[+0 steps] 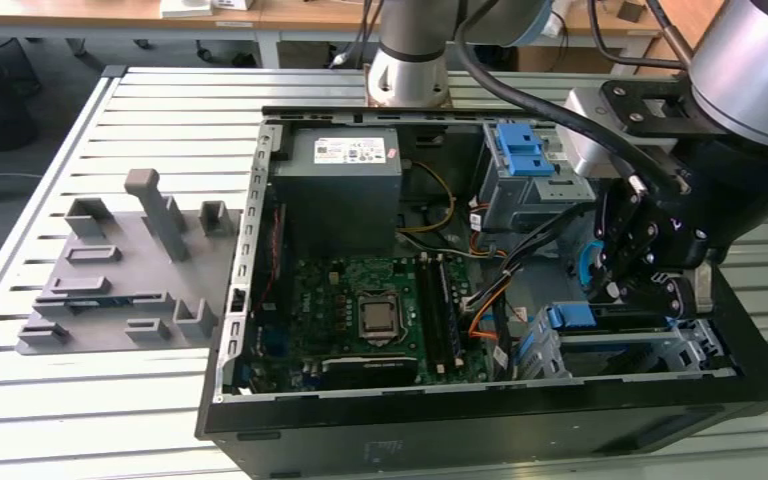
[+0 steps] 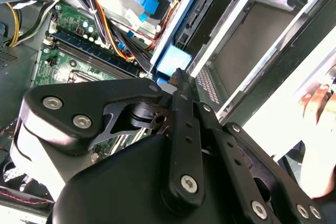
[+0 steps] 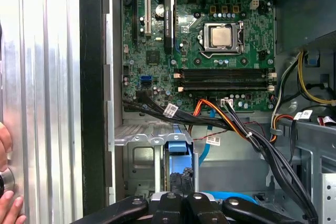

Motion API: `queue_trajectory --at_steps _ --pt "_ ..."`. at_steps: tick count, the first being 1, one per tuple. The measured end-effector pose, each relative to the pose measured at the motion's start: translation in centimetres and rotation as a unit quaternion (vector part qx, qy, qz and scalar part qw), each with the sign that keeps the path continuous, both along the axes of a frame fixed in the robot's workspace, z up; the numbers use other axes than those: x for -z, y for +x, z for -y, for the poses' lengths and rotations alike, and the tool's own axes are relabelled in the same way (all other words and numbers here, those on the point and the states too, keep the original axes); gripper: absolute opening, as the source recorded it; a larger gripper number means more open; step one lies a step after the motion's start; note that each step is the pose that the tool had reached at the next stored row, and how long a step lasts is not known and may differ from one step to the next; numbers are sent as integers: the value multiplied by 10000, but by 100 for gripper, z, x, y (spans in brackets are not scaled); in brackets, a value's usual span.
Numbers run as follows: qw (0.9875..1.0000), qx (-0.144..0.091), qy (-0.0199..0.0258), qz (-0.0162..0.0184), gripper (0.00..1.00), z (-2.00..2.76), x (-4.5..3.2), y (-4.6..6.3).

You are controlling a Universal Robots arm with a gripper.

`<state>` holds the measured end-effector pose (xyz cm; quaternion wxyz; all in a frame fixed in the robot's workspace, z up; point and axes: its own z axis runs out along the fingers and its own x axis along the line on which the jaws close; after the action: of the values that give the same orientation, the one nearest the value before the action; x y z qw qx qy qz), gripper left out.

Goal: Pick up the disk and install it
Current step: 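Insert the first disk wire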

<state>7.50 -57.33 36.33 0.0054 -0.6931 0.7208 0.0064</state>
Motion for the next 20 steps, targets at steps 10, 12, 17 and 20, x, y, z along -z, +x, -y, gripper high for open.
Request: queue_trajectory --at_steps 10,12,17,20 --pt "10000 0 0 -1 11 -11 3 192" --pt "10000 0 0 -2 11 -16 5 244" --pt "10000 0 -1 -2 11 -32 10 353" --pt "10000 0 0 -2 11 -42 13 407"
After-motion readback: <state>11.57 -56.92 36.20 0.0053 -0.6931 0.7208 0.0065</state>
